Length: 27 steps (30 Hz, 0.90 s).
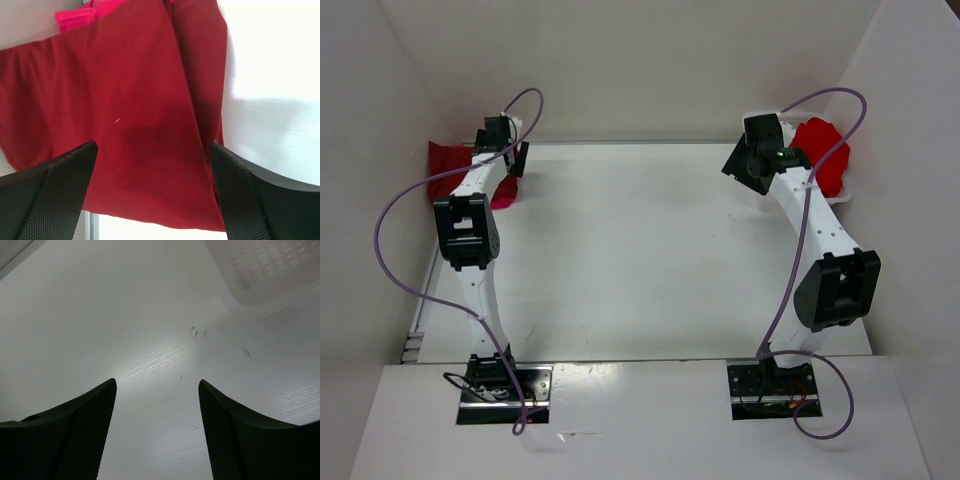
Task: Fold and stack the t-shirts
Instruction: Grab crumpled tshirt from bin with the right arm
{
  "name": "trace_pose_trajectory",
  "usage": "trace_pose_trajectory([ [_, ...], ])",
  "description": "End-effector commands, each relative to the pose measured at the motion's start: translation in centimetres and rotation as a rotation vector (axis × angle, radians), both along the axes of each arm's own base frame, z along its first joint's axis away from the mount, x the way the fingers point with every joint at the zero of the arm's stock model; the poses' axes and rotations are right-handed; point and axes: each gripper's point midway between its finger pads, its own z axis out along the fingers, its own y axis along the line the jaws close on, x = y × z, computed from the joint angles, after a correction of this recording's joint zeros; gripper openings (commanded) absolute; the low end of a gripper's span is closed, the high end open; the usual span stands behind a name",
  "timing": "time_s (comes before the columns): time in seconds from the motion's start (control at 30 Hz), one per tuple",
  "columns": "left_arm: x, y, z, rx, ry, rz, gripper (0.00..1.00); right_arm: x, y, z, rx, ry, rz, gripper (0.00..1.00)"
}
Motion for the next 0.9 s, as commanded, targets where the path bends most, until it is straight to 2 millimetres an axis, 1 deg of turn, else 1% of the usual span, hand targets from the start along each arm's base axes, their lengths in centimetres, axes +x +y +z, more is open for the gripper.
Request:
trace_pose_trajectory([
  [0.0,0.1,0.3,-1.6,-0.012,0.005,0.012,0.99,0.2,0.0,2.3,0.002,-0.077,0.016,0.72],
  [0.03,0.2,0.1,-1.6,-0.017,0.005,0.005,0.98,0.5,0.0,2.9,0.005,-0.095,0.016,0.72],
  [0.07,-0.1,0.5,-1.9,-0.025,0.014,0.007,0.94,0.5,0.0,2.9,0.005,-0.095,0.016,0.72],
  [0.1,-0.1,0.5,-1.9,-0.025,0.014,0.007,0.87,0.5,0.0,2.9,0.005,-0.095,0.016,0.72],
  [0.13,-0.2,0.3,-2.6,-0.029,0.035,-0.007,0.79,0.4,0.0,3.2,0.006,-0.104,0.016,0.72],
  [0.17,-0.1,0.1,-2.6,-0.035,0.035,-0.015,0.61,0.4,0.0,3.2,0.006,-0.104,0.016,0.72],
  [0.2,-0.1,0.2,-2.6,-0.029,0.038,-0.021,0.53,0.4,0.0,3.2,0.006,-0.104,0.016,0.72],
  [0.27,-0.4,0.2,-3.6,-0.026,0.061,-0.027,0.39,0.2,-0.1,3.6,0.001,-0.112,0.022,0.72],
  [0.3,-0.4,0.2,-3.6,-0.026,0.061,-0.027,0.28,0.1,-0.1,4.0,0.002,-0.121,0.022,0.72],
  [0.37,-0.8,0.0,-4.4,-0.029,0.083,-0.041,0.16,0.1,-0.1,4.0,0.002,-0.121,0.022,0.73],
  [0.4,-1.2,-0.1,-4.8,-0.030,0.092,-0.041,0.09,0.0,-0.1,4.4,0.004,-0.130,0.022,0.73],
  [0.43,-1.5,-0.1,-5.4,-0.026,0.104,-0.046,0.00,0.0,-0.1,4.4,0.004,-0.130,0.022,0.73],
  [0.47,-1.4,-0.5,-4.6,-0.034,0.088,-0.078,0.00,-0.1,-0.1,4.4,-0.003,-0.129,0.028,0.73],
  [0.5,-1.9,-1.1,-5.3,-0.051,0.105,-0.110,0.00,-0.1,-0.1,4.4,-0.003,-0.129,0.028,0.73],
  [0.53,-2.4,-1.8,-5.7,-0.073,0.117,-0.146,0.00,-0.1,-0.1,4.4,-0.003,-0.129,0.028,0.73],
  [0.57,-2.0,-2.8,-4.3,-0.068,0.075,-0.187,0.00,-0.1,-0.1,4.4,-0.003,-0.129,0.028,0.73],
  [0.6,-2.2,-4.0,-4.2,-0.055,0.076,-0.219,0.00,-0.1,-0.1,4.4,-0.003,-0.129,0.028,0.73],
  [0.63,-2.2,-4.6,-3.4,-0.038,0.053,-0.240,0.00,-0.1,-0.1,4.4,-0.003,-0.129,0.028,0.73],
  [0.67,-3.1,-5.1,-5.0,-0.021,0.097,-0.259,0.00,-0.1,-0.1,4.4,-0.003,-0.129,0.028,0.73],
  [0.7,-3.4,-5.5,-4.9,-0.015,0.100,-0.262,0.00,-0.1,-0.1,4.4,-0.003,-0.129,0.028,0.73],
  [0.77,-3.4,-5.5,-4.9,-0.026,0.096,-0.251,0.00,-0.1,-0.1,4.4,-0.003,-0.129,0.028,0.73],
  [0.8,-3.8,-5.6,-5.9,-0.032,0.126,-0.250,0.00,-0.1,-0.1,4.4,-0.003,-0.129,0.028,0.73],
  [0.83,-3.6,-5.6,-5.5,-0.037,0.113,-0.245,0.00,-0.1,-0.1,4.4,-0.003,-0.129,0.028,0.73],
  [0.87,-3.6,-6.0,-5.7,-0.055,0.119,-0.264,0.00,-0.1,-0.1,4.4,-0.003,-0.129,0.028,0.73],
])
